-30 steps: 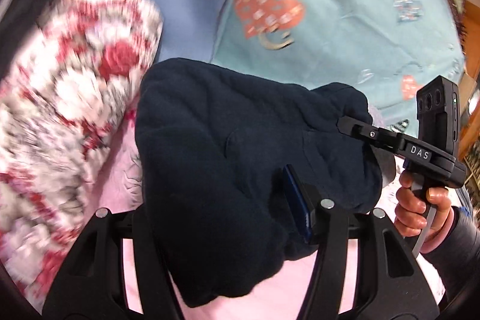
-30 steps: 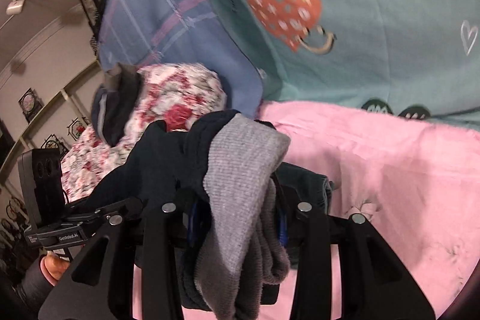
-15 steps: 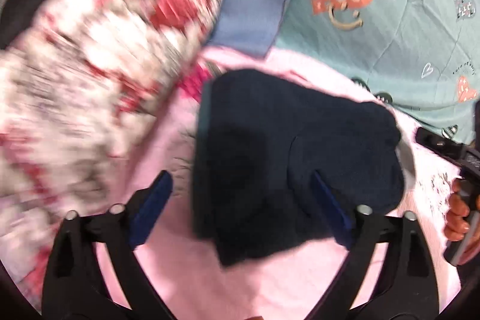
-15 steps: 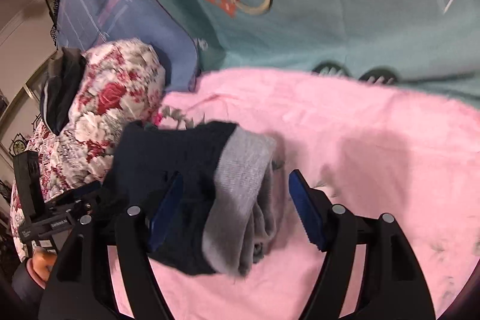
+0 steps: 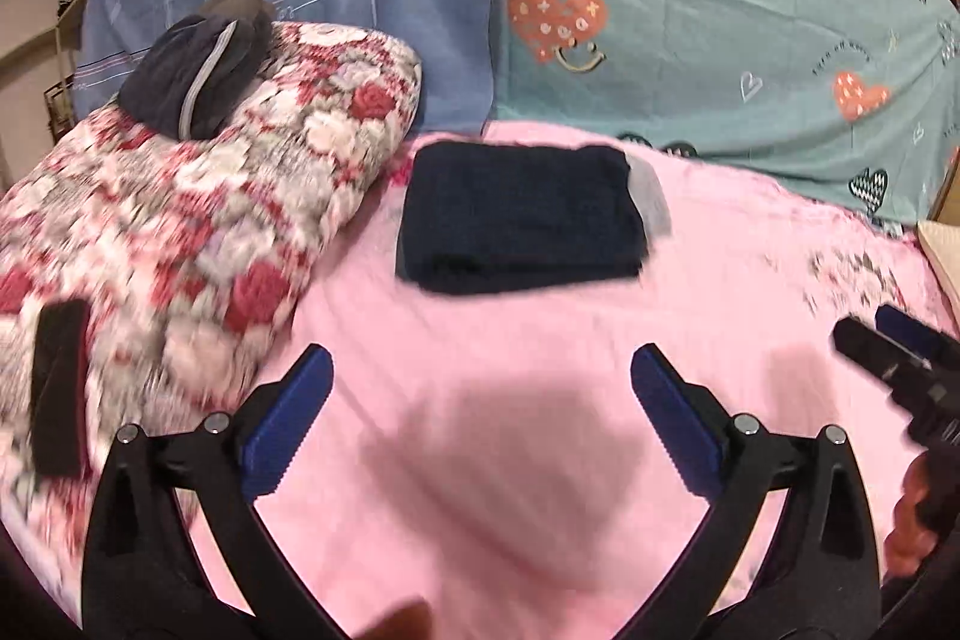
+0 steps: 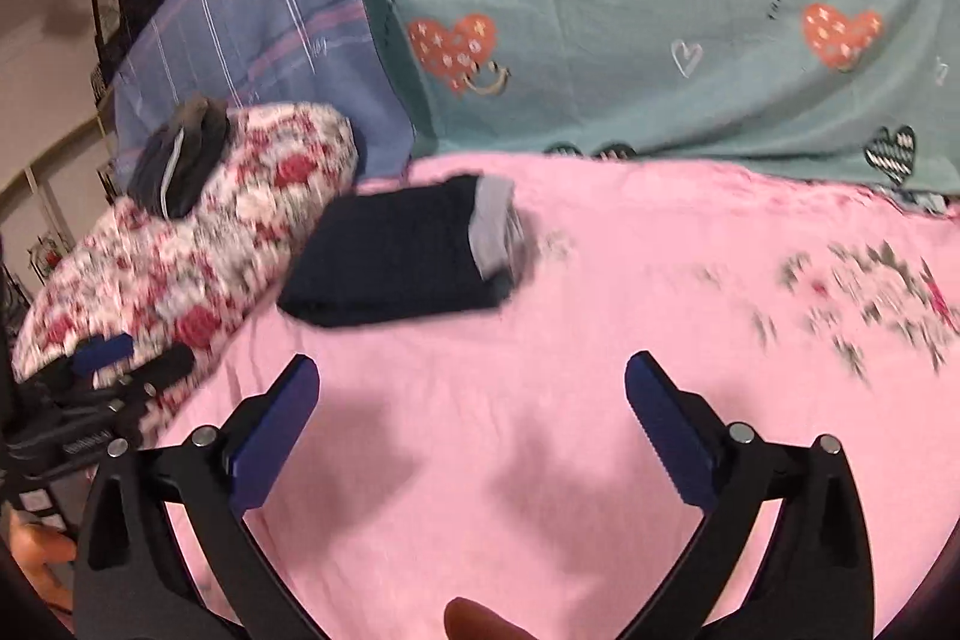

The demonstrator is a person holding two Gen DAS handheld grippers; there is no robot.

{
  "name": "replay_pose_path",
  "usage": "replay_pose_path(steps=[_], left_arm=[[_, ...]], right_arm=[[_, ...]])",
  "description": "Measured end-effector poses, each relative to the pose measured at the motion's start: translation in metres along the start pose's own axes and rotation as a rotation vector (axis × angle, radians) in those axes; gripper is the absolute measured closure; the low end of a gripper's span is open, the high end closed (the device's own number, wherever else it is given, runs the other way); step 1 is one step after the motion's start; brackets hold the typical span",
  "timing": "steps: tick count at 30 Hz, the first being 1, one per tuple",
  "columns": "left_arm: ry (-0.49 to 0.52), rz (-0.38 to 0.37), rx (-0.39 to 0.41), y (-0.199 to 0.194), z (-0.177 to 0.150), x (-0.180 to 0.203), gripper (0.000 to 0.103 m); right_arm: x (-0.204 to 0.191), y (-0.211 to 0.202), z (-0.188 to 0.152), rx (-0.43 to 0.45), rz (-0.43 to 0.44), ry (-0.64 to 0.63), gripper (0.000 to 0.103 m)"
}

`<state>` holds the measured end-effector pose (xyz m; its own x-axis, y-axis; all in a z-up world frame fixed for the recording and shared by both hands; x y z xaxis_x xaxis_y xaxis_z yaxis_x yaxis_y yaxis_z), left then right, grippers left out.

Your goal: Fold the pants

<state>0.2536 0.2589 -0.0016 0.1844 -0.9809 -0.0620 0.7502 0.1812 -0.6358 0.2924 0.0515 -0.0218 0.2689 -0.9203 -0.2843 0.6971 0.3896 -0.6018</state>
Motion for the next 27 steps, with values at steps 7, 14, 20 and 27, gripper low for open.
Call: replay_pose_path(steps=[7,14,20,27], left_arm=[[-0.01,-0.026,0.013,-0.045,-0.033,0.017,0.002],[-0.015,-0.027,0.048,-0.074,-0.034,0.021,0.002],[-0.016,-0.031,0.043,-0.077,-0.034,0.024,0.002],[-0.016,-0.035,0.043,-0.075,-0.033,0.025,0.002]], right_arm=[[-0.004,-0.026,-0.044,0.022,-0.07,-0.117,0.001],[-0.009,-0.039,-0.053,0.03,-0.059,-0.13,0.001],[-0.011,-0.041,-0.053,0.027,-0.063,-0.135,0.001],[-0.011,-0.04,-0.052,0.021,-0.068,-0.137,0.001]])
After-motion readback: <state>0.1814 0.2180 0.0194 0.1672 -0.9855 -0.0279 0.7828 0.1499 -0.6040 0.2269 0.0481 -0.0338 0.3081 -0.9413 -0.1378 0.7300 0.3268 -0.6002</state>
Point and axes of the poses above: each gripper's, at about its wrist camera, not at the fingertips, and y roughly the way its jaws point, x to its right, z to its top, the point moved 9 cm from there along y, roughly the way its jaws point, and after that the axes turned 4 degrees about y, right-handed, at the moved point
